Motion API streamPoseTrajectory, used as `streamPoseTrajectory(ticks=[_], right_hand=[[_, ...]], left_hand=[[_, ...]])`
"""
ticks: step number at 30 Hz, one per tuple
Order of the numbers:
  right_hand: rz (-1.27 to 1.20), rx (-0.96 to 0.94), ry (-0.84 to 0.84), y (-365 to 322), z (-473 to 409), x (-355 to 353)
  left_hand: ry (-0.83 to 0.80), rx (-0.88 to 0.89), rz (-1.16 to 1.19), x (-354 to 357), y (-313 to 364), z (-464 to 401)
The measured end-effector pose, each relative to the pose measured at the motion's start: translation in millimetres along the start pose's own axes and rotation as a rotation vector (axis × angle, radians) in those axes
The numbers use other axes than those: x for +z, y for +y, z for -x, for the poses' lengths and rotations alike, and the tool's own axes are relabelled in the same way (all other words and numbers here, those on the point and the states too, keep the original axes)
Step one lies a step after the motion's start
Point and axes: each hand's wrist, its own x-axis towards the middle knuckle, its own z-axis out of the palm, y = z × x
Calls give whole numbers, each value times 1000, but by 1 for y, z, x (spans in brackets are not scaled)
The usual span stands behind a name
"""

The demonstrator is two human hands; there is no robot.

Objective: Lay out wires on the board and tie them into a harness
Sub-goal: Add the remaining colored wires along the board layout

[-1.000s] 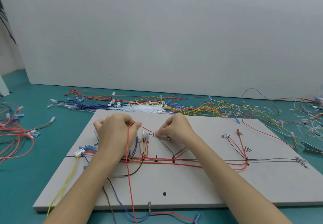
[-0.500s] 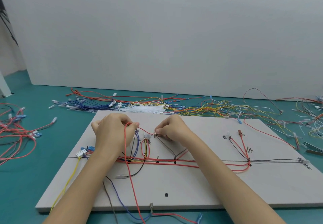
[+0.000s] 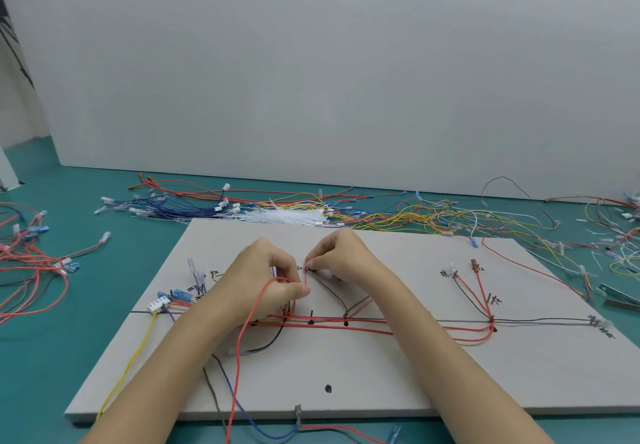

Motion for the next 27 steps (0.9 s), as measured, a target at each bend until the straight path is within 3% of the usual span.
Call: streamPoseTrajectory(ticks=[5,11,24,27], right_hand=[[28,-36,-41,1,6,-6],[-121,-111,95,6,21,-9],[36,15,-67,0,47,-5],[63,40,-55,-1,49,-5]], left_hand=[[-40,-1,4,8,4,2],[-65,-10,1,13,5,4],[13,29,-2,23,9,9],[-48,21,-14,22,10,9]])
